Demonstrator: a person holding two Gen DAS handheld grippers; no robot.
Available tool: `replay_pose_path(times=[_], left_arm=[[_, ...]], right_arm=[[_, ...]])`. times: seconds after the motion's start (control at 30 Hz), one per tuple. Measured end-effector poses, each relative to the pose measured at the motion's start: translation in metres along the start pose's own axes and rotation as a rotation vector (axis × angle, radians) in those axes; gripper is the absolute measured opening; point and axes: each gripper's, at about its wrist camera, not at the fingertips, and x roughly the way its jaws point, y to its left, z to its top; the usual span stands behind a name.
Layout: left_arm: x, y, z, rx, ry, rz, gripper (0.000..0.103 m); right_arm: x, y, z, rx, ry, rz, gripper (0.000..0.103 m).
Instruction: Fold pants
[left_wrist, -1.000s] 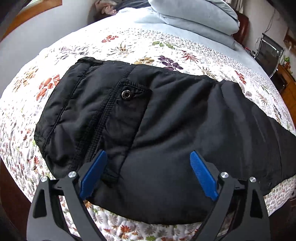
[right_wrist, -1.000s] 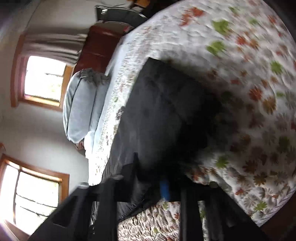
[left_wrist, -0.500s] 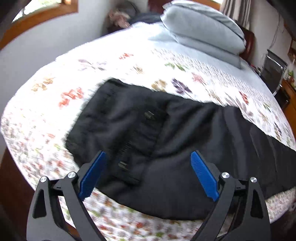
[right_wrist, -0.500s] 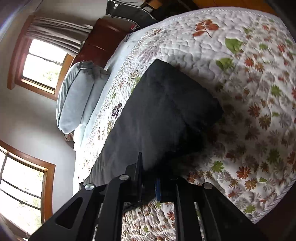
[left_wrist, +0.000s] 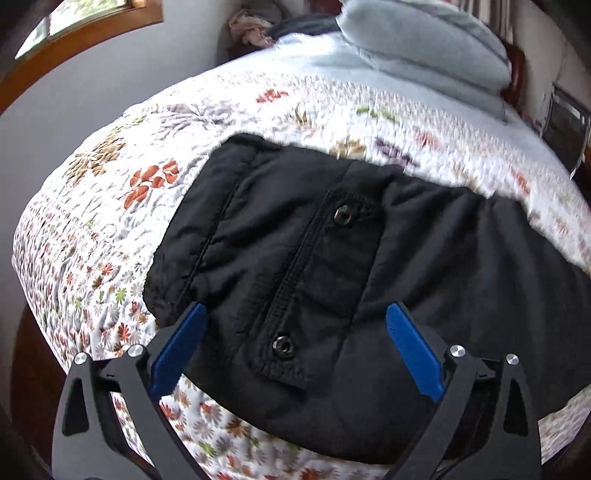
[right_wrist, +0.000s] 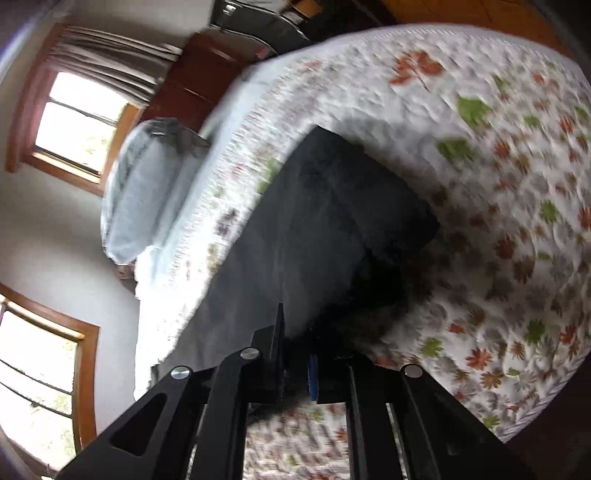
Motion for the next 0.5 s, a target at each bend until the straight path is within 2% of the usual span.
replay_pose_path(times=[0.13, 0.2, 0.27, 0.3, 0.4, 0.5], left_arm=[[-0.03, -0.015, 0.001, -0.012, -0.087, -0.064, 0.098], [-0.035, -0.028, 0.001, 0.008, -0.1, -0.106, 0.098], [-0.033, -0.037, -0.001, 0.021, -0.085, -0.131, 0.098], [-0.028, -0.043, -0.003, 0.036, -0.075, -0.136, 0.098], [-0.014, -0.05, -0.008, 0.073, -0.047, -0.112, 0.098], [0.001, -0.047, -0.017, 0.06, 0.007, -0.109, 0.098]], right_arm=[[-0.001, -0.009, -0.004, 0.019, 0.0, 0.026, 0.009], [-0.001, -0.009, -0.004, 0.016, 0.002, 0.019, 0.011], [0.001, -0.01, -0.004, 0.036, 0.012, 0.017, 0.021], [0.002, -0.012, -0.003, 0.05, 0.014, 0.009, 0.032], [0.007, -0.022, -0.005, 0.095, 0.017, 0.02, 0.035], [0.011, -0.031, -0.008, 0.137, 0.022, 0.058, 0.035]])
